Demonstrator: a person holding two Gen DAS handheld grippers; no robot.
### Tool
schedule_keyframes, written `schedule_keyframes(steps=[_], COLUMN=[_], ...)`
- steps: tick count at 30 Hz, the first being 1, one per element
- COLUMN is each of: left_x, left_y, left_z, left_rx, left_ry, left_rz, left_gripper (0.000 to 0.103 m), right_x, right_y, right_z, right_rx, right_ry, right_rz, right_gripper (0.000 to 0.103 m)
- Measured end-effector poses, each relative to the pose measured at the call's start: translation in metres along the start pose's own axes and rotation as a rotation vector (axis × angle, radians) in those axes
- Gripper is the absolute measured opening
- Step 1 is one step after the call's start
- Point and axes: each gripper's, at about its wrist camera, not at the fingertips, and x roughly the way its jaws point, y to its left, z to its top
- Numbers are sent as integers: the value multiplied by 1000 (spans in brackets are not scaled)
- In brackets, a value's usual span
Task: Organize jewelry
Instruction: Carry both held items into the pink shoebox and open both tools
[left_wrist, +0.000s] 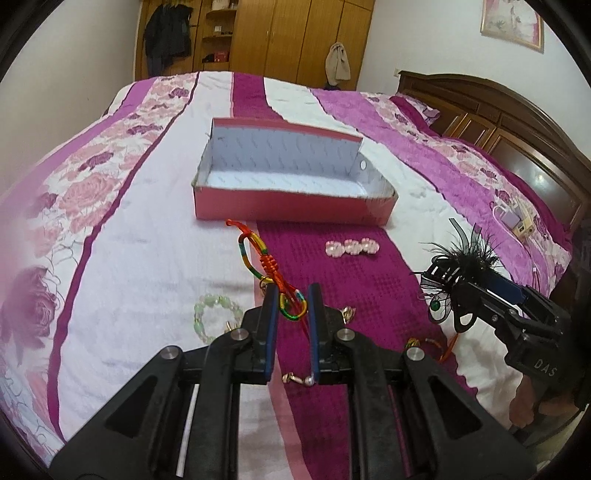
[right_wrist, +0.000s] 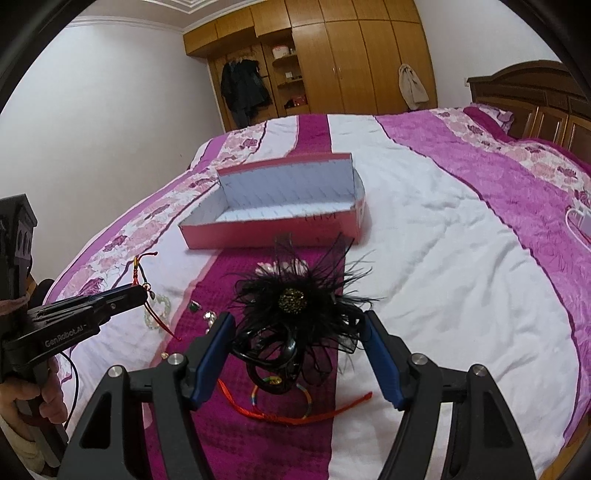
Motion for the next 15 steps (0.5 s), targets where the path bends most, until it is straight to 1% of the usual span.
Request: schedule_keyframes(steps=[8, 15], left_x=[-1, 1], left_y=[-1, -1], left_z=[14, 27], left_rx=[14, 28], left_ry=[-69, -165], left_rz=[25, 59], left_gripper=[7, 7], right_x=[-1, 4], right_y=[4, 10], right_z=[19, 36], right_rx=[-17, -49], right_ry=[-79, -155], right_rz=[3, -9], right_gripper=[72, 72])
